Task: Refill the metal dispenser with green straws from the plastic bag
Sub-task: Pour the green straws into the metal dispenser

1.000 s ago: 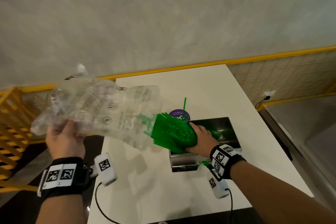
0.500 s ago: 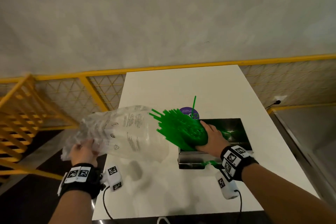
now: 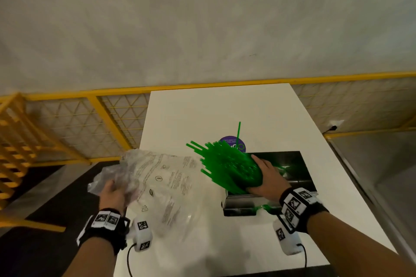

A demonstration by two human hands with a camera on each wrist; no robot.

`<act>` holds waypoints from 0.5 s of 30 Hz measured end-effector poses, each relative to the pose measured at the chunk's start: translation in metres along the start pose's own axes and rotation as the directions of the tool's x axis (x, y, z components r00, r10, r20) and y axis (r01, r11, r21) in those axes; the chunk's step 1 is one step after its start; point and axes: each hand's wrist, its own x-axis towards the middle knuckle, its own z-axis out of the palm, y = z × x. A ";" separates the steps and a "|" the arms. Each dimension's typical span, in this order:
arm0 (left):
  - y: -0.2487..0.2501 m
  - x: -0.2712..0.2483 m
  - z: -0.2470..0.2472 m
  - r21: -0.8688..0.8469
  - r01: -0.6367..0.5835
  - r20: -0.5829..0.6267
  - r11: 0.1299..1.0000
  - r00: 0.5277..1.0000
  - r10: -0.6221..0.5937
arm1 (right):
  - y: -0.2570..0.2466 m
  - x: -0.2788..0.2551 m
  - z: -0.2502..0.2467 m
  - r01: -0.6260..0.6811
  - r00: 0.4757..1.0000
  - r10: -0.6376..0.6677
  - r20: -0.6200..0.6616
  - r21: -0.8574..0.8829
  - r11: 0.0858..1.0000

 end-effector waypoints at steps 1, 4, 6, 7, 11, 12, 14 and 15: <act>0.008 -0.006 0.008 0.012 -0.010 0.074 1.000 0.997 0.009 | 0.001 0.001 0.000 0.003 1.000 -0.003 -0.002 0.005 1.000; 0.025 -0.007 0.027 0.146 -0.080 0.289 0.986 0.957 0.035 | 0.002 0.002 0.001 0.004 1.000 -0.004 -0.004 0.012 1.000; 0.036 -0.002 0.034 0.254 -0.137 0.348 0.957 0.937 0.041 | 0.002 0.003 0.002 0.002 1.000 -0.002 -0.011 0.011 1.000; 0.041 -0.001 0.036 0.295 -0.158 0.320 0.942 0.946 0.058 | 0.002 0.002 0.002 0.000 1.000 0.000 -0.014 0.002 1.000; 0.031 -0.010 0.024 0.326 -0.100 0.147 0.940 0.988 0.054 | 0.004 0.003 0.003 -0.007 1.000 0.007 -0.018 -0.004 1.000; 0.019 -0.021 0.019 0.351 -0.105 0.156 0.931 0.986 0.053 | 0.004 0.003 0.003 -0.003 1.000 0.003 -0.022 -0.001 1.000; -0.006 -0.049 0.016 0.345 -0.156 0.242 0.926 0.968 0.073 | 0.005 0.003 0.004 0.000 0.999 0.000 -0.034 -0.001 1.000; -0.018 -0.061 0.019 0.337 -0.182 0.290 0.924 0.953 0.082 | 0.005 0.003 0.004 0.000 0.999 0.000 -0.037 -0.001 1.000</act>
